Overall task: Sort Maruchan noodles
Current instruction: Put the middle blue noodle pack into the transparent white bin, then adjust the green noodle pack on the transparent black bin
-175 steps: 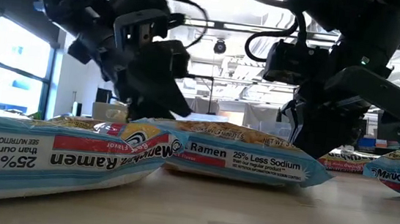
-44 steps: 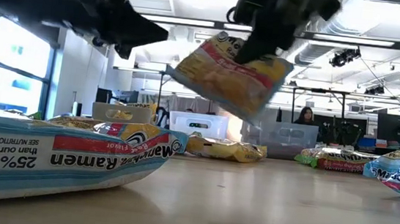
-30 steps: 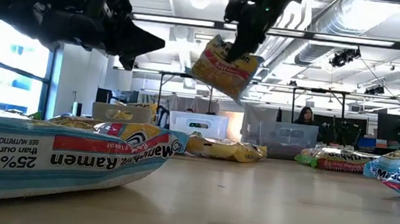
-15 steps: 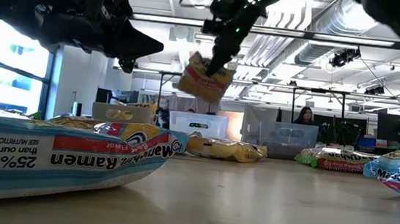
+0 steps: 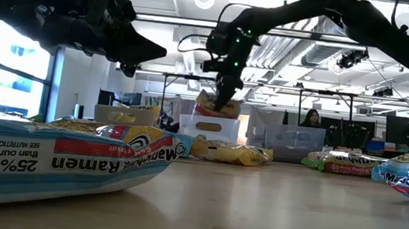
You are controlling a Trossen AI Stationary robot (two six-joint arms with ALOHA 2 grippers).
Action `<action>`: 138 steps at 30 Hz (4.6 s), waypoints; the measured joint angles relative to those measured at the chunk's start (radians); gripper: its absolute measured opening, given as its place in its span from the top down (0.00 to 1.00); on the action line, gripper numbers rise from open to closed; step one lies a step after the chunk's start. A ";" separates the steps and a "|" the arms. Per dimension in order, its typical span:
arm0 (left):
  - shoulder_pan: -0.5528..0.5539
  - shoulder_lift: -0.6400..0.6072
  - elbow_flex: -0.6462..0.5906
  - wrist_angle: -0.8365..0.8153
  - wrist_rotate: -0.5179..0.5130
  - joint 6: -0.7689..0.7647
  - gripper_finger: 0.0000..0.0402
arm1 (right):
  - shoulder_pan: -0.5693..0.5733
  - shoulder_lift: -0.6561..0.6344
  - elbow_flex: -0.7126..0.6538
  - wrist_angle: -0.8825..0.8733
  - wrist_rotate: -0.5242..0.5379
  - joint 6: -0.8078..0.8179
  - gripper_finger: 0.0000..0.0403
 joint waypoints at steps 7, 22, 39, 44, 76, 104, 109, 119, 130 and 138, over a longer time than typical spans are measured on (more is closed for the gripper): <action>0.027 0.000 0.000 0.001 -0.002 0.016 1.00 | -0.004 0.031 0.000 0.012 0.003 0.002 0.93; 0.064 0.000 0.000 -0.005 -0.002 0.035 1.00 | -0.004 0.090 0.000 0.087 -0.001 -0.025 0.93; 0.092 0.000 0.001 -0.007 -0.001 0.044 1.00 | 0.006 0.101 0.012 0.180 0.048 0.003 0.56; 0.092 0.000 0.001 -0.011 -0.001 0.045 1.00 | 0.009 0.091 0.035 0.206 0.044 -0.002 0.45; 0.092 0.000 0.001 -0.018 -0.002 0.151 1.00 | 0.041 -0.128 -0.088 0.186 -0.307 0.157 0.97; 0.092 0.000 0.024 -0.025 -0.002 0.185 1.00 | 0.007 -0.230 -0.451 0.583 -0.177 0.201 1.00; 0.105 0.000 0.024 -0.060 -0.005 0.186 1.00 | 0.021 -0.310 -0.496 0.544 -0.170 0.251 1.00; 0.132 0.000 0.024 -0.072 -0.006 0.176 1.00 | 0.104 -0.579 -1.029 1.074 -0.051 0.421 1.00; 0.129 0.001 0.080 -0.149 -0.006 0.173 1.00 | 0.236 -0.871 -1.543 1.626 -0.052 0.556 1.00; 0.115 0.001 0.112 -0.168 -0.007 0.113 1.00 | 0.265 -0.915 -1.772 1.928 -0.050 0.678 1.00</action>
